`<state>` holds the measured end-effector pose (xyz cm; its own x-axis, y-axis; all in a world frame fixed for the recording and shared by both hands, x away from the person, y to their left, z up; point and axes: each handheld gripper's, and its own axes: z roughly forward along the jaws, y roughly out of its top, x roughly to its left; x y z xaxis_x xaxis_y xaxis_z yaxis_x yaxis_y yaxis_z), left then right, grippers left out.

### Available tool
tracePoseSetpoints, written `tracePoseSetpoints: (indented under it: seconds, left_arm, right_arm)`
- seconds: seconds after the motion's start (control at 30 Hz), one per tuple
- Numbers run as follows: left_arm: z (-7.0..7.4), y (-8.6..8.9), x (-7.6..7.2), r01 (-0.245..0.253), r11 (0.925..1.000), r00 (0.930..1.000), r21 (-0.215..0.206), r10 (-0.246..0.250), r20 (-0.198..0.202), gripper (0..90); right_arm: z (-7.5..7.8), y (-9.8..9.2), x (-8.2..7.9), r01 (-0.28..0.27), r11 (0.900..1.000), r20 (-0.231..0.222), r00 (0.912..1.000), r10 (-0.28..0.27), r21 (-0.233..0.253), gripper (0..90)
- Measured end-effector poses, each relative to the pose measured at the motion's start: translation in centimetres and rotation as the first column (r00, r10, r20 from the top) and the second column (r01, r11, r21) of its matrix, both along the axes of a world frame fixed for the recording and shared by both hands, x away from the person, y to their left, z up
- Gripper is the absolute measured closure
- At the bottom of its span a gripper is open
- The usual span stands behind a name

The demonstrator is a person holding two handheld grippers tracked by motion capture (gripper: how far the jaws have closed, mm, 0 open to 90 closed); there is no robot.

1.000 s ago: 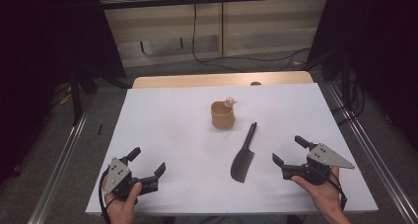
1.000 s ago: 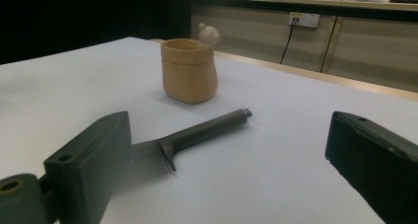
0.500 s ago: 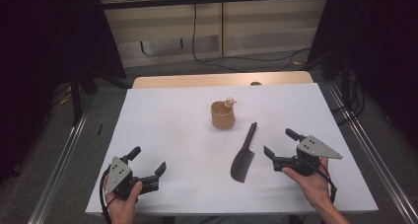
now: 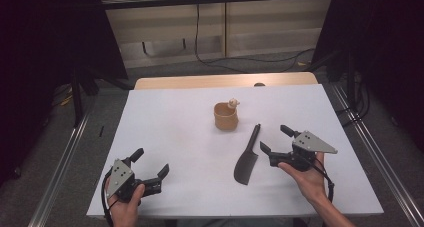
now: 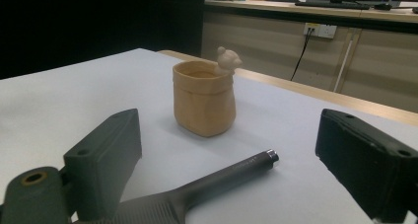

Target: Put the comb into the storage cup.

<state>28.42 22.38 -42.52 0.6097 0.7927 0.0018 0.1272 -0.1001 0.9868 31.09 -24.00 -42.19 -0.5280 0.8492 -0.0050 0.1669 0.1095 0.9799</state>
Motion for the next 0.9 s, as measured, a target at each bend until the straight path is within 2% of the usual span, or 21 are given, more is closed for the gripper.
tracePoseSetpoints:
  seconds: [0.1,0.2,0.47,0.67,0.73,0.8,0.83,0.9]
  left_arm:
    - [0.1,-0.2,-0.1,0.010,0.9999,0.9998,0.009,-0.010,0.014,2.7]
    - [0.2,-0.2,-0.2,0.011,0.9999,0.9998,0.001,-0.011,0.018,2.7]
    - [0.1,-0.1,-0.1,0.007,1.0000,0.9999,0.005,-0.007,0.011,2.7]
    - [0.1,-0.1,-0.1,0.005,1.0000,1.0000,0.005,-0.005,0.005,2.7]
    - [0.1,0.0,-0.1,0.005,1.0000,1.0000,0.003,-0.005,0.003,2.7]
    - [0.2,0.0,-0.2,0.006,1.0000,1.0000,-0.002,-0.006,0.002,2.7]
    - [0.2,0.0,-0.2,0.001,1.0000,1.0000,-0.006,-0.001,0.002,2.7]
    - [0.2,0.1,-0.2,0.003,1.0000,1.0000,-0.009,-0.003,0.003,2.7]
  right_arm:
    - [0.2,0.3,0.4,0.000,1.000,-0.003,1.0000,0.000,0.009,10.0]
    - [0.5,0.7,0.8,-0.013,1.000,0.008,0.9999,0.013,0.014,11.6]
    - [0.7,1.7,1.9,-0.025,0.999,0.017,0.9995,0.025,0.021,14.5]
    - [0.3,2.2,2.4,-0.017,0.999,0.020,0.9997,0.017,0.033,22.8]
    - [0.4,2.3,2.7,-0.013,0.998,0.020,0.9997,0.012,0.053,25.0]
    - [0.7,2.4,3.1,-0.010,0.999,0.027,0.9996,0.008,0.053,27.2]
    - [0.9,2.6,3.4,-0.016,0.998,0.027,0.9995,0.014,0.064,31.5]
    - [0.8,2.7,3.6,-0.022,0.998,0.028,0.9994,0.020,0.066,32.5]
